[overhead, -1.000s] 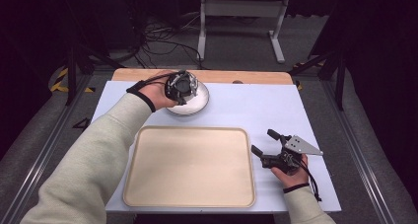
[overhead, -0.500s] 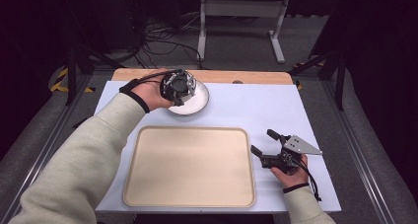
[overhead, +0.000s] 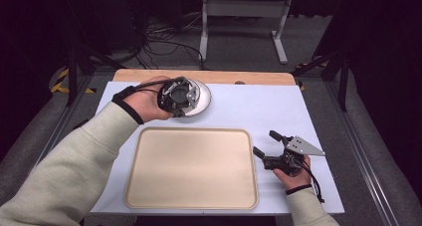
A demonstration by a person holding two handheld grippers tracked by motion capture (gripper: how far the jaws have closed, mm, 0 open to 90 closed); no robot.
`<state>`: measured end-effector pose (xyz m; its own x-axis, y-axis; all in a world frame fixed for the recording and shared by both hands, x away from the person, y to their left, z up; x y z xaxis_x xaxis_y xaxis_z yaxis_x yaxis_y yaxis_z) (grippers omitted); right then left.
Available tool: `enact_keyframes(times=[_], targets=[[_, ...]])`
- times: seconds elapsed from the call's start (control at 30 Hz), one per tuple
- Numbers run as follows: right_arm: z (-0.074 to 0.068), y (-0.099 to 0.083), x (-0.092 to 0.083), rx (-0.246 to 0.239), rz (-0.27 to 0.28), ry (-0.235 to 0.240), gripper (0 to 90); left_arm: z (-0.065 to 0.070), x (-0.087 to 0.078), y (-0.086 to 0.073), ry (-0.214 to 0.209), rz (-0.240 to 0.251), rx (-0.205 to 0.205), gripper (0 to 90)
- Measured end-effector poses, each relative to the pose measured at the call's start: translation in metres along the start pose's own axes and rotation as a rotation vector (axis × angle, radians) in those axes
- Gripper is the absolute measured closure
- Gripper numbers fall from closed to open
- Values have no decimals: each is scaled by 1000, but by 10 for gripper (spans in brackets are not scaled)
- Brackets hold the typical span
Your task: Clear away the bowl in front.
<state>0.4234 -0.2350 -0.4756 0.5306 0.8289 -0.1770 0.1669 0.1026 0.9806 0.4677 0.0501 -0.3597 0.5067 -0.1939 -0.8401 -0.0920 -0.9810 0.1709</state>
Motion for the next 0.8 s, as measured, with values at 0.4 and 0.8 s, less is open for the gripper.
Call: enact_keyframes(times=[0.4,0.8], targets=[[0,0,0,2,1,-1,87,25,-26,9,-26,26,30,827],[0,0,0,2,0,0,87,41,-40,17,-20,24,55,833]])
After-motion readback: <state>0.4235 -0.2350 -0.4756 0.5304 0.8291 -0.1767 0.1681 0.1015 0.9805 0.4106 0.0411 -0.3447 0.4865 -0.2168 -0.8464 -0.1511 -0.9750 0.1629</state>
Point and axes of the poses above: each handheld gripper's, and its own axes: x roughly forward along the jaws, y roughly out of its top, z roughly to its right, the point moved 9 cm from there along x, roughly forward along the jaws, and after that the axes turned 15 degrees about y, right-handed, at the moved point
